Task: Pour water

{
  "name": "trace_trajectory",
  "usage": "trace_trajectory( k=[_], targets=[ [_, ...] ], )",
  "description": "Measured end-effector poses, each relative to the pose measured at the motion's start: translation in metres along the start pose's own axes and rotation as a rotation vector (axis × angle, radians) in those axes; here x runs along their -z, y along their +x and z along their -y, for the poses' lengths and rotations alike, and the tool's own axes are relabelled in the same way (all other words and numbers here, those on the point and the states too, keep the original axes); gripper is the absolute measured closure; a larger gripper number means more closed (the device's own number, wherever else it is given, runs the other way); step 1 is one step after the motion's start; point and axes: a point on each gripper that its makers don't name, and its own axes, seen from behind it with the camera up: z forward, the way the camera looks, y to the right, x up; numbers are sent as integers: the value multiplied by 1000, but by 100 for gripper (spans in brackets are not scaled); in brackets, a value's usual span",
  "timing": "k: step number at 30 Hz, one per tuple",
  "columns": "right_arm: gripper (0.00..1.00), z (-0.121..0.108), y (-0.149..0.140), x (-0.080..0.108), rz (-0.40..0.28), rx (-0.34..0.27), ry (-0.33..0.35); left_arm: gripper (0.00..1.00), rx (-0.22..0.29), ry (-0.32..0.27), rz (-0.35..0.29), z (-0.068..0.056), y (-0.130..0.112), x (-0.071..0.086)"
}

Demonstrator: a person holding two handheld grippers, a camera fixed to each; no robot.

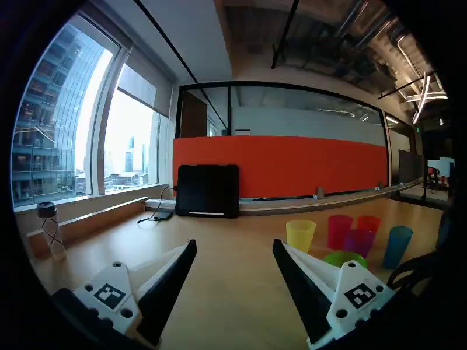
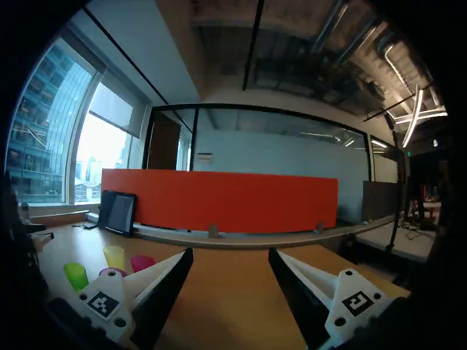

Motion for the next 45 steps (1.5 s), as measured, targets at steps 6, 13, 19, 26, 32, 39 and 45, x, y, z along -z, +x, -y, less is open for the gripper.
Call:
trace_trajectory(
  k=[6, 13, 19, 26, 32, 39, 45],
  targets=[
    [0, -5, -2, -1, -4, 11, -5, 3, -1, 0, 1, 1, 1, 0],
    [0, -9, -6, -1, -6, 27, 1, 3, -2, 0, 1, 1, 1, 0],
    [0, -13, -12, -3, -13, 42, -2, 3, -2, 0, 1, 2, 1, 1],
    [0, -11, -29, -8, 2, 50, 6, 3, -2, 0, 1, 2, 1, 1],
    [0, -6, -36, -14, -10, 29, 13, 3, -2, 0, 1, 1, 1, 0],
    [0, -2, -54, -16, -2, -2, 26, 3, -2, 0, 1, 1, 1, 0],
    [0, -7, -70, -14, 23, -5, 22, 3, -2, 0, 1, 1, 1, 0]
  ],
)
